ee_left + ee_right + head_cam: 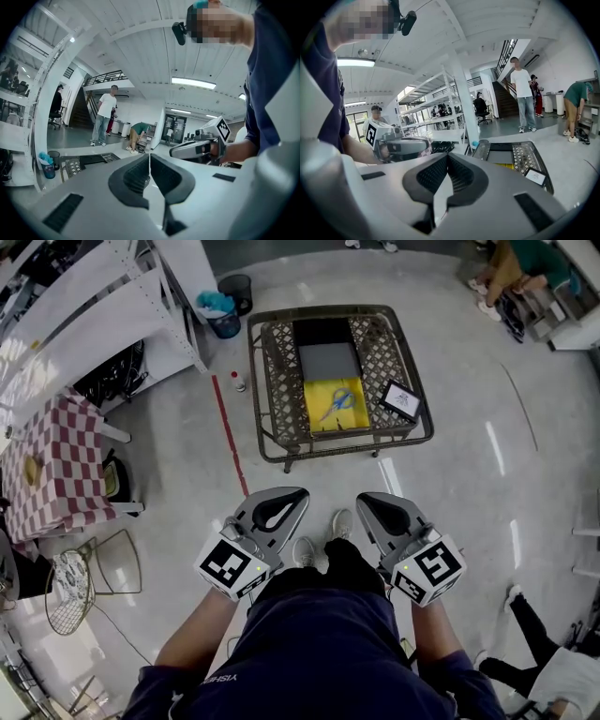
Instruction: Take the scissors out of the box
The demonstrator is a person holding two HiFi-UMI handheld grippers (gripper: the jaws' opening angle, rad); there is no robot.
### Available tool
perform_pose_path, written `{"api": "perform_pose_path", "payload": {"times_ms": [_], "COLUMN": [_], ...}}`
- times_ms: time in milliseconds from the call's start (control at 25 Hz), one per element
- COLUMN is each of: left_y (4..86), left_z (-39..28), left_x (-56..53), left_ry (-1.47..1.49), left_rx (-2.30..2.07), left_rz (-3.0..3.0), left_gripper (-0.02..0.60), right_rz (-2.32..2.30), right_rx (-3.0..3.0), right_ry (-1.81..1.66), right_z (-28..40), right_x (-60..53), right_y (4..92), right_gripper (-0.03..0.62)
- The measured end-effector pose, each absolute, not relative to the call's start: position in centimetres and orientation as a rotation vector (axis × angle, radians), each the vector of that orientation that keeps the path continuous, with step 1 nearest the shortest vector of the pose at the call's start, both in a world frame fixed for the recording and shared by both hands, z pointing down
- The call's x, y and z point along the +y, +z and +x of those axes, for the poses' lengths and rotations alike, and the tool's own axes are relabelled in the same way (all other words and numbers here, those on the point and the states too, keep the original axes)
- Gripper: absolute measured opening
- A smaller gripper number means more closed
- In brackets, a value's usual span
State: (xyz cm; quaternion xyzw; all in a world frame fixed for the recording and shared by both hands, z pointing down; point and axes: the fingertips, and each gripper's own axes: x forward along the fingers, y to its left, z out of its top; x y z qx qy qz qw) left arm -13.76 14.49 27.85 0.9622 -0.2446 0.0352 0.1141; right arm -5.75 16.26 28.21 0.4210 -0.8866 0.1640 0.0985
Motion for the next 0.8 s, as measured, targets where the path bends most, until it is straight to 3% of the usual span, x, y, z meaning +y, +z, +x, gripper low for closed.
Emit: {"api": "perform_pose_path", "payload": {"times_ms": [800], "left_y": [31.0], "left_z": [-6.3], "left_x": [2.5], "left_ry": [0.227], "left_rx": [-0.818], "left_rz": [2.764], "left_gripper": [0.029], "right_rz": [1.125], "right_rx": [-2.656], "right_ry": [0.573], "right_z": [1.6], "right_x": [4.2], "right_y": [30.3], "right_gripper": [0.018]}}
